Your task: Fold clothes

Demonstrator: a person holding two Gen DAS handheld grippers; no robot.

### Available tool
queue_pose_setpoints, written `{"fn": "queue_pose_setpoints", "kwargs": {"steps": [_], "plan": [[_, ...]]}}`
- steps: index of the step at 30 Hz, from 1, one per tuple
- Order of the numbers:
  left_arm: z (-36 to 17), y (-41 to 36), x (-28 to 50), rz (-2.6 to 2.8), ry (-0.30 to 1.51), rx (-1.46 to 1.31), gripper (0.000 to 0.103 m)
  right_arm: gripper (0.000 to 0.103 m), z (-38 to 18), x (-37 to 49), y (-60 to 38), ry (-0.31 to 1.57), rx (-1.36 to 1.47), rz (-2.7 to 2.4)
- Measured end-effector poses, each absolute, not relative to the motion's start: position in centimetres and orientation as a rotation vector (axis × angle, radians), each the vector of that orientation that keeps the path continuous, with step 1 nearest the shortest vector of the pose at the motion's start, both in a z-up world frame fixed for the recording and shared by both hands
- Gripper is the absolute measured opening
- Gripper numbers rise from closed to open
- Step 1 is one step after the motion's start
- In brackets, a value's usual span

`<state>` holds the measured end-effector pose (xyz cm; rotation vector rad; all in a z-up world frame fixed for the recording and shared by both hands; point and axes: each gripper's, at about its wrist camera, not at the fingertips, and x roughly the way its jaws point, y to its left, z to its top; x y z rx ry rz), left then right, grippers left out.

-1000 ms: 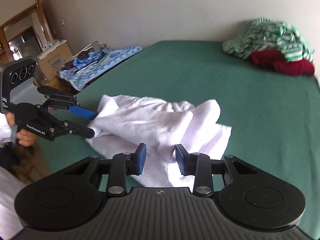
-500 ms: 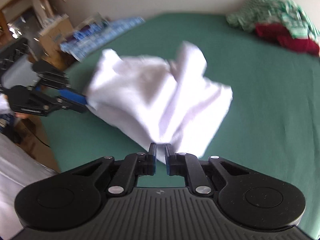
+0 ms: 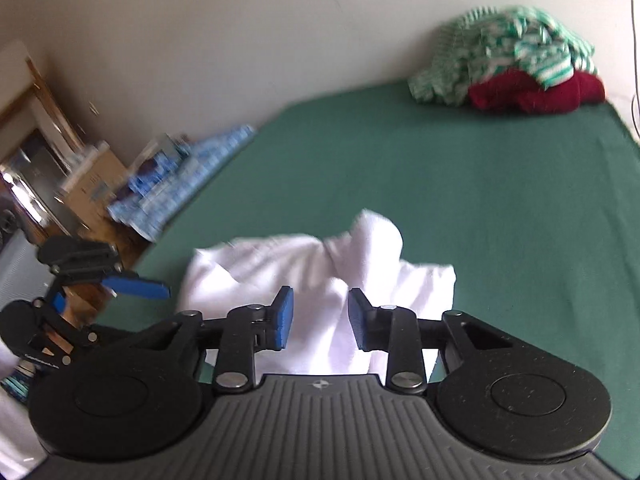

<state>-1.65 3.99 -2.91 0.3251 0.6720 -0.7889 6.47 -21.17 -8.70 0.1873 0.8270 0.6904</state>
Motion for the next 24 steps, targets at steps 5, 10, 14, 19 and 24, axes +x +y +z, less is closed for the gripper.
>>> {"fn": "queue_pose_setpoints", "kwargs": {"steps": [5,10,14,19,24], "plan": [[-5.9,3.3,-0.6,-0.758,0.744,0.375,0.004,0.005,-9.3,6.5,-20.9,0.911,0.214,0.775],[-5.0,4.5,-1.8,-0.811,0.744,0.337,0.004,0.005,-9.1,6.1,-22.1,0.998,0.207,0.908],[-6.0,4.0,-1.4,-0.816,0.785,0.399,0.007,0.006,-10.8,6.8,-22.0,1.058,0.199,0.858],[-1.9,4.5,-2.6,-0.886,0.703,0.372,0.039,0.038,-7.4,6.2,-23.3,0.915,0.189,0.845],[-1.1,2.2,-2.6,-0.968,0.642,0.346,0.046,0.042,-7.6,8.2,-22.8,0.853,0.215,0.775]]}}
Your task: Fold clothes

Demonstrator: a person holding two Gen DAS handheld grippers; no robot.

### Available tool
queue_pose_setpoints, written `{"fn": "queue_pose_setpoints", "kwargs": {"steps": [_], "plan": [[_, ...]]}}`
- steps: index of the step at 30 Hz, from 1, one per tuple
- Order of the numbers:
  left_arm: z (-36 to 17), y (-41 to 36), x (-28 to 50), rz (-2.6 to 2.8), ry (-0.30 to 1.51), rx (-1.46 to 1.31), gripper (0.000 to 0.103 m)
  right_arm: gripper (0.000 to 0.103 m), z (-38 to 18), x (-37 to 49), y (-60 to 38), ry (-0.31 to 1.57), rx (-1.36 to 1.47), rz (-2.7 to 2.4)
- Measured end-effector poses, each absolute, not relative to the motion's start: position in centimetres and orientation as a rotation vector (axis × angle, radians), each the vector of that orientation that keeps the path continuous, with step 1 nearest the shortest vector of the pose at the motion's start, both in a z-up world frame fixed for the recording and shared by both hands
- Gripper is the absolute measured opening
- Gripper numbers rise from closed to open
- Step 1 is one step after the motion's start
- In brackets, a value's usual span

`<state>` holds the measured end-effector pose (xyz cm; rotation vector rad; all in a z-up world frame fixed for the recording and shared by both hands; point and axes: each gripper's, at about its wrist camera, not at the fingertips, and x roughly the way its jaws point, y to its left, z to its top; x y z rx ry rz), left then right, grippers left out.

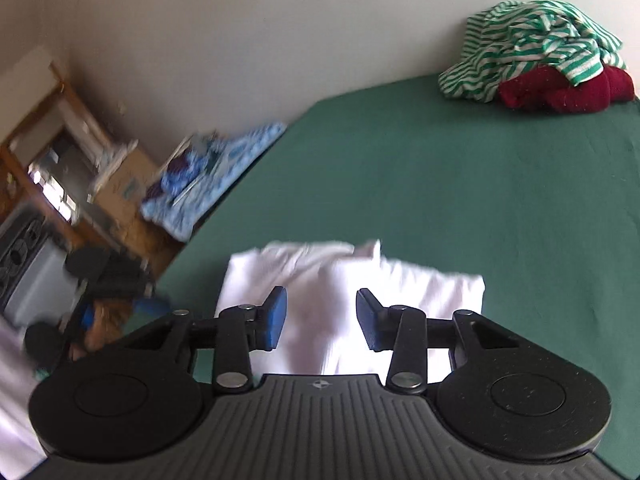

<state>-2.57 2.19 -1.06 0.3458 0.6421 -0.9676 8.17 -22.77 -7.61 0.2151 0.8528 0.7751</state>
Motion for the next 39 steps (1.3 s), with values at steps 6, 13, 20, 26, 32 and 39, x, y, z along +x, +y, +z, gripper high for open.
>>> {"fn": "queue_pose_setpoints", "kwargs": {"steps": [6,13,20,26,32,39], "plan": [[-5.4,-1.8,-0.3,-1.008,0.774,0.270,0.039,0.009,-9.6,11.2,-21.6,0.873,0.202,0.670],[-8.6,-3.7,-2.0,-1.056,0.880,0.339,0.038,0.010,-12.6,12.9,-22.7,0.907,0.329,0.596],[-3.0,-1.1,-1.3,-1.025,0.680,0.250,0.058,0.025,-7.6,9.0,-24.3,0.776,0.246,0.631],[-4.7,-0.6,1.4,-0.970,0.733,0.242,0.054,0.029,-8.2,6.4,-22.3,0.840,0.112,0.682],[-7.1,-0.8,1.5,-0.979,0.789,0.281,0.056,0.000,-10.6,6.2,-23.3,0.870,0.120,0.519],[-6.0,-1.1,1.1,-0.985,0.764,0.284,0.056,0.017,-8.7,5.8,-23.3,0.794,0.162,0.594]]}}
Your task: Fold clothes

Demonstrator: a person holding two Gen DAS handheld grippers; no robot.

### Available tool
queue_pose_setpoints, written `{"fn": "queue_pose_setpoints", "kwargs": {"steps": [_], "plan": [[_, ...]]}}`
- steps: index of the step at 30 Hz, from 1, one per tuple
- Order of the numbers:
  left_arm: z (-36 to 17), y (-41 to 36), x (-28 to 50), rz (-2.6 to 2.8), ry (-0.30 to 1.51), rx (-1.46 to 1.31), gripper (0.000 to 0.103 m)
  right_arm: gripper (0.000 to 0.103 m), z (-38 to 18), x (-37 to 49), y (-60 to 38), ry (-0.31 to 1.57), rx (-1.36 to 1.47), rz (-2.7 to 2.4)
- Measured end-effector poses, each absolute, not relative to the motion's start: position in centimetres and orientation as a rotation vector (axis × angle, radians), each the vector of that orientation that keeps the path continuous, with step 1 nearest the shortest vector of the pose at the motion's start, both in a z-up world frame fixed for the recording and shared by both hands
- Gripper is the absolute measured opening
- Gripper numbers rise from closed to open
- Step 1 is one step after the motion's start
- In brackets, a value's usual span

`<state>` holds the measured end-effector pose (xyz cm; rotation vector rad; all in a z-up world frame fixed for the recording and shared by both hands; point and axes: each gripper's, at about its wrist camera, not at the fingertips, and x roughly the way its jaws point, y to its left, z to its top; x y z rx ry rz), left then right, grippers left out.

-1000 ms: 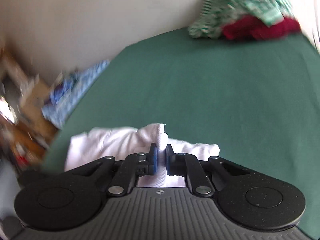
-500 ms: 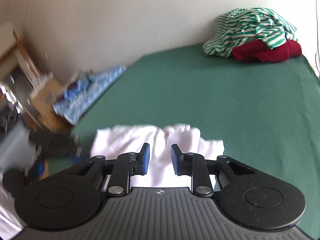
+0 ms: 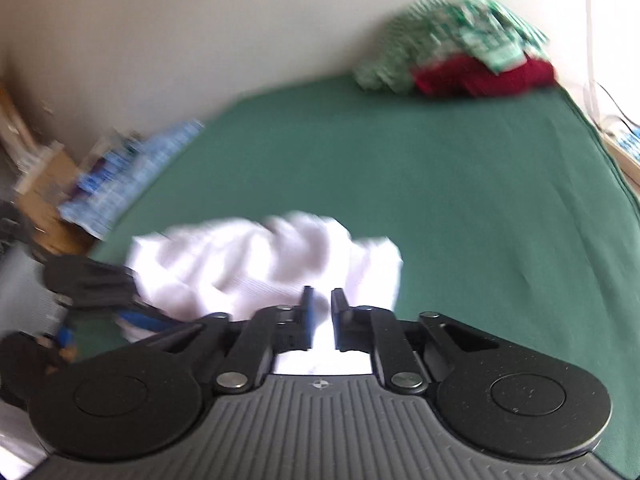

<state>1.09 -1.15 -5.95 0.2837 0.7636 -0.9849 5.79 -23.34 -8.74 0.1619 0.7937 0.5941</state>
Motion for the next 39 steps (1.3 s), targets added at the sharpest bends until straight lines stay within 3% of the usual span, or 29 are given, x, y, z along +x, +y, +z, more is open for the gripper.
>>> {"fn": "queue_pose_setpoints", "kwargs": {"steps": [2,6,9,10,11,16,19,22,24,26,27,29,30,34,39], "plan": [[-5.9,-1.5,0.8,-0.997,0.757,0.290,0.058,0.039,-8.1,5.5,-22.4,0.781,0.140,0.645],[-6.4,-2.2,0.4,-1.012,0.761,0.312,0.058,0.038,-9.1,4.9,-20.2,0.810,0.026,0.708],[-7.0,-2.4,0.2,-1.008,0.772,0.327,0.060,0.022,-9.8,5.3,-20.1,0.832,0.037,0.692],[-7.0,-2.4,0.1,-1.007,0.772,0.326,0.061,0.006,-9.8,5.3,-20.3,0.833,0.055,0.690],[-7.1,-2.3,0.1,-1.008,0.772,0.324,0.062,0.002,-9.9,5.4,-20.6,0.835,0.074,0.688],[-7.3,-2.0,0.1,-1.009,0.771,0.310,0.064,0.002,-10.2,5.6,-24.8,0.852,0.282,0.543],[-7.5,-1.9,0.0,-1.005,0.776,0.305,0.063,0.002,-11.3,5.6,-24.7,0.880,0.188,0.487],[-7.3,-1.9,-0.1,-1.002,0.776,0.302,0.064,0.015,-10.3,4.5,-24.8,0.838,0.232,0.534],[-7.2,-1.9,-0.1,-1.001,0.775,0.301,0.064,0.017,-8.7,3.0,-24.6,0.750,0.205,0.621],[-7.3,-2.0,-0.2,-1.000,0.777,0.303,0.065,0.035,-8.1,2.3,-23.5,0.727,0.132,0.680],[-7.3,-2.0,-0.2,-1.000,0.779,0.305,0.066,0.038,-8.0,2.2,-22.8,0.734,0.086,0.707],[-7.4,-2.2,-0.3,-1.002,0.782,0.312,0.068,0.040,-8.8,1.8,-21.4,0.745,-0.028,0.735],[-7.4,-2.2,-0.3,-1.002,0.781,0.314,0.068,0.039,-9.3,1.7,-20.7,0.750,-0.086,0.748],[-7.5,-2.1,-0.4,-1.001,0.779,0.319,0.069,0.013,-10.5,2.1,-20.3,0.789,-0.095,0.729],[-7.4,-1.7,-0.7,-1.000,0.774,0.307,0.069,0.009,-9.5,2.8,-23.8,0.811,0.164,0.701]]}}
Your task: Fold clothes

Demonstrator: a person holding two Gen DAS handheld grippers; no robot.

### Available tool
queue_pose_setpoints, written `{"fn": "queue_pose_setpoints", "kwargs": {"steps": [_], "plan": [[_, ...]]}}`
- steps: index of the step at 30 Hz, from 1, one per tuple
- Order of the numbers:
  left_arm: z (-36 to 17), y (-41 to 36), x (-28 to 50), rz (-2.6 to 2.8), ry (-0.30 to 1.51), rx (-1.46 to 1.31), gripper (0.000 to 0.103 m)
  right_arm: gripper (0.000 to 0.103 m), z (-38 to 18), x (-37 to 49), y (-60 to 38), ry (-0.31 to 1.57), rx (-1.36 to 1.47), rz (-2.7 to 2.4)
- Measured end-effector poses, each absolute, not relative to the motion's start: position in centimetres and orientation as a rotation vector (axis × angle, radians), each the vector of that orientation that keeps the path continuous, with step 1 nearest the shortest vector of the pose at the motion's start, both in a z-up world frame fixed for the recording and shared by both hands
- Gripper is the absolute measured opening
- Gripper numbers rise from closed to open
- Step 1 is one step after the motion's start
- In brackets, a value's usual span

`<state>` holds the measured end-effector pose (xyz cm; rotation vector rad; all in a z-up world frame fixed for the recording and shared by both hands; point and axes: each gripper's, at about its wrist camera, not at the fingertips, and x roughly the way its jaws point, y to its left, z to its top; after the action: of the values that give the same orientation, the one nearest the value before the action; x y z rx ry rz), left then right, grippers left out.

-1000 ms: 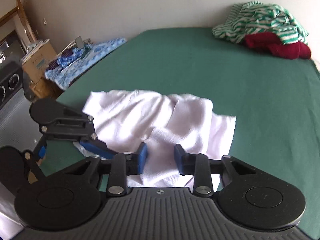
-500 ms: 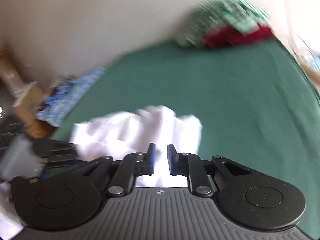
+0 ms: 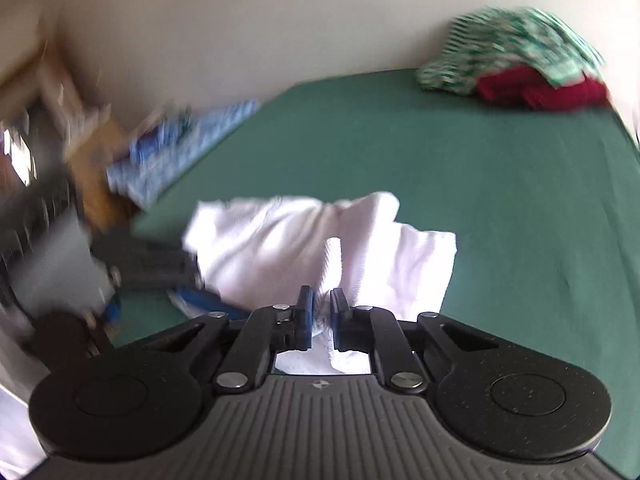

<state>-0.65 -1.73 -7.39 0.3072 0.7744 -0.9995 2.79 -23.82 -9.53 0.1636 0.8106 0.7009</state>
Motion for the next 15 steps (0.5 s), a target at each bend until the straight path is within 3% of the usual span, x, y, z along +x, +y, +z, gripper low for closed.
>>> {"fn": "queue_pose_setpoints", "kwargs": {"steps": [4,8,15], "plan": [[-7.9,-1.6,-0.6,-0.995,0.793,0.306,0.070,0.008,-12.6,4.1,-26.4,0.957,0.430,0.592],[-8.0,-1.5,-0.6,-0.992,0.797,0.320,0.070,0.008,-13.6,3.6,-27.7,0.977,0.596,0.547],[-5.5,1.7,-1.8,-0.963,0.792,0.310,0.071,0.009,-12.2,2.5,-26.9,0.993,0.495,0.557]]}}
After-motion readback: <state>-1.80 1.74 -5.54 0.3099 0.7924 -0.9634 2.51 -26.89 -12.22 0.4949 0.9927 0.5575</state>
